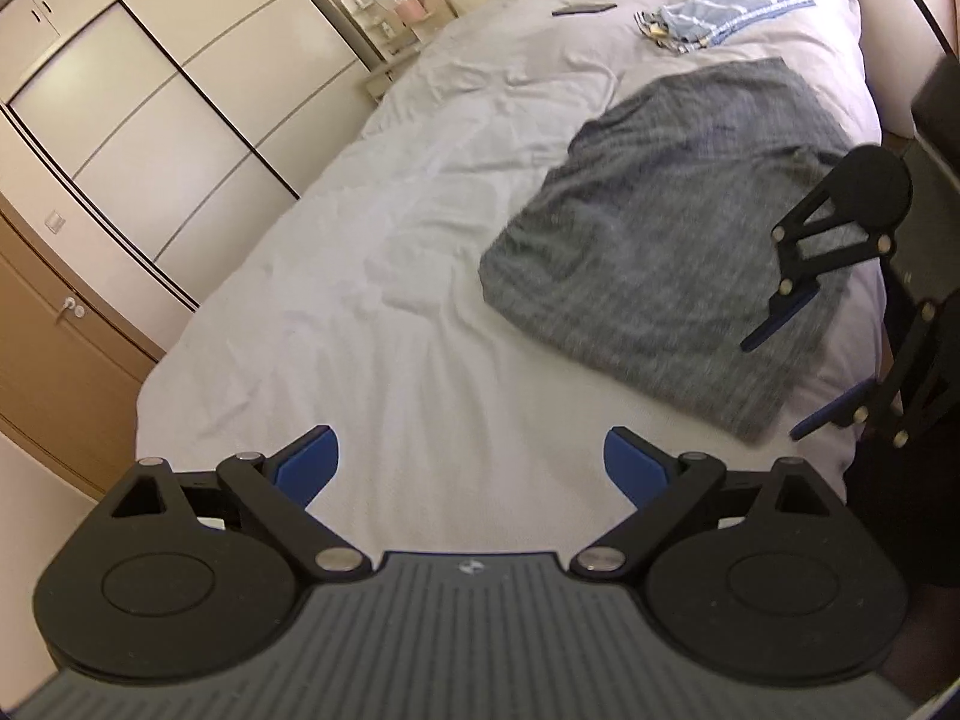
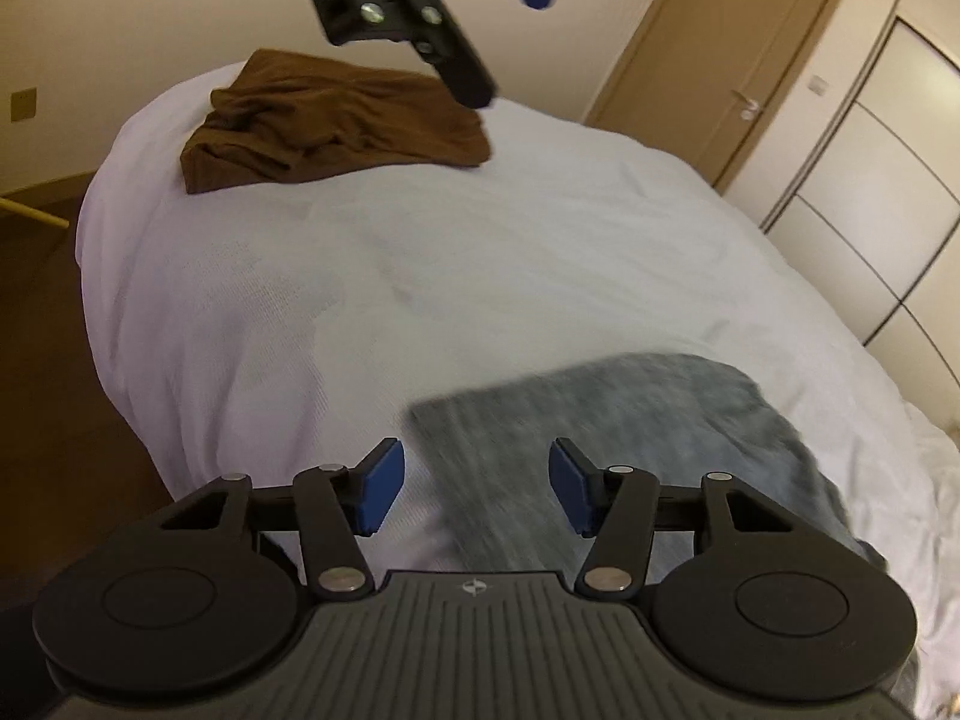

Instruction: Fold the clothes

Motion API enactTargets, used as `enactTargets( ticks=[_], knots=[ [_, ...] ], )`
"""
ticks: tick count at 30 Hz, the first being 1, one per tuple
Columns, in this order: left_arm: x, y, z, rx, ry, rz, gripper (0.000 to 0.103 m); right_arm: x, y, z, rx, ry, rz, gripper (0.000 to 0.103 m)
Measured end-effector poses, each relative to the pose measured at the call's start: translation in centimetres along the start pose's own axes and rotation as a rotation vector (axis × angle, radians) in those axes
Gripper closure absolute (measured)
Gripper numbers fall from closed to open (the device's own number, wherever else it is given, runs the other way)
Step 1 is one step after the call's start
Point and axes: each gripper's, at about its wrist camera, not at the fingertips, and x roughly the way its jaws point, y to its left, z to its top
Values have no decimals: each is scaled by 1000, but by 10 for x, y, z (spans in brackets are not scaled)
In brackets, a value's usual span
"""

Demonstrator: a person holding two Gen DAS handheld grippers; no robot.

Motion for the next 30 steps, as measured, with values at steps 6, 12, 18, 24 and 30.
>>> enactTargets(
  ticks=[6, 12, 18, 24, 30],
  knots=[
    [15, 5, -21, -29, 6, -20, 9, 44, 28, 4, -139, 34, -68, 50],
    [28, 4, -22, 21, -5, -24, 9, 56, 32, -2, -209, 16, -128, 54],
    [55, -5, -5, 201, -31, -27, 9, 26, 8, -7, -117, -88, -140, 101],
    [127, -20, 16, 490, -48, -45, 9, -4, -31, -6, -8, -115, -128, 101],
    [206, -33, 31, 678, -58, -78, 28, -22, -72, -5, 127, -160, -83, 101]
  ],
)
